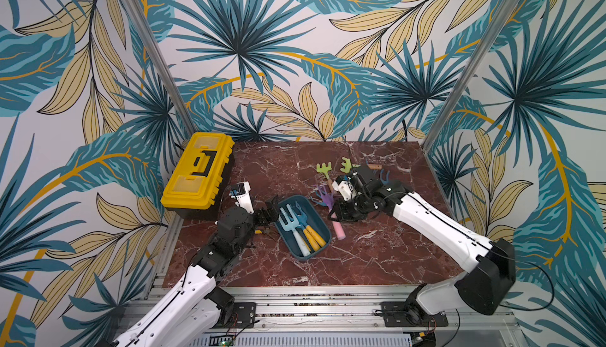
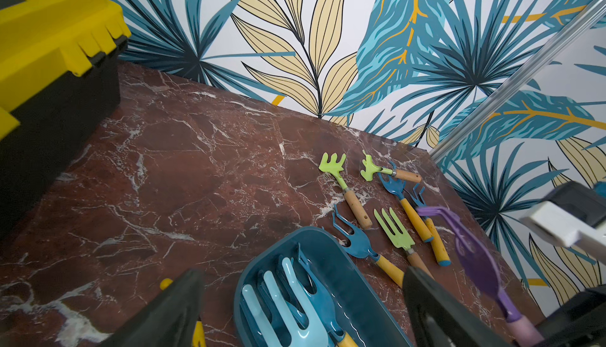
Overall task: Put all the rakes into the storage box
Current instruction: Place the rake in the storage box.
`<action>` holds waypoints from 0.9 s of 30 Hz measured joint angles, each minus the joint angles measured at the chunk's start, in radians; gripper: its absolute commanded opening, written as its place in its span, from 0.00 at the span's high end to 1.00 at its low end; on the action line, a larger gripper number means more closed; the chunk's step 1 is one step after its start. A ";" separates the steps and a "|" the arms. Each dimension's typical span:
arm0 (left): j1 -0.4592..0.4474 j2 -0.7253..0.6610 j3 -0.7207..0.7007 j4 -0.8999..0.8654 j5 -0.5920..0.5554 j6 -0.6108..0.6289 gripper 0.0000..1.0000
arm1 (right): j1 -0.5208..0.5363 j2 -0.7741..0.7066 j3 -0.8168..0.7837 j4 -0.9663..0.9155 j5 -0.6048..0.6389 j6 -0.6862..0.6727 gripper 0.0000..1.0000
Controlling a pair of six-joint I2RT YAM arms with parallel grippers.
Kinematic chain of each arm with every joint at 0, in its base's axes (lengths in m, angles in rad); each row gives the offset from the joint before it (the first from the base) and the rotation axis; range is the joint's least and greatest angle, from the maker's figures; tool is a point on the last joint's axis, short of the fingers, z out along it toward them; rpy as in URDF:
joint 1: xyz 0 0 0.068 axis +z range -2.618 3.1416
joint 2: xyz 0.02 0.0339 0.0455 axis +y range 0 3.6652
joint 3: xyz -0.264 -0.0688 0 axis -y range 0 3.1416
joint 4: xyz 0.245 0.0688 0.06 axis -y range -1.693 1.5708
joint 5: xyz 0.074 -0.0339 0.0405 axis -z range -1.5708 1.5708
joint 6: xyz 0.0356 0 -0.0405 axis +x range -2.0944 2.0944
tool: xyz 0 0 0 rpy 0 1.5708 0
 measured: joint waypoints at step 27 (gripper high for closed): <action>0.000 -0.013 -0.006 -0.006 -0.037 0.004 0.00 | 0.142 0.473 0.271 -0.052 0.187 -0.115 0.86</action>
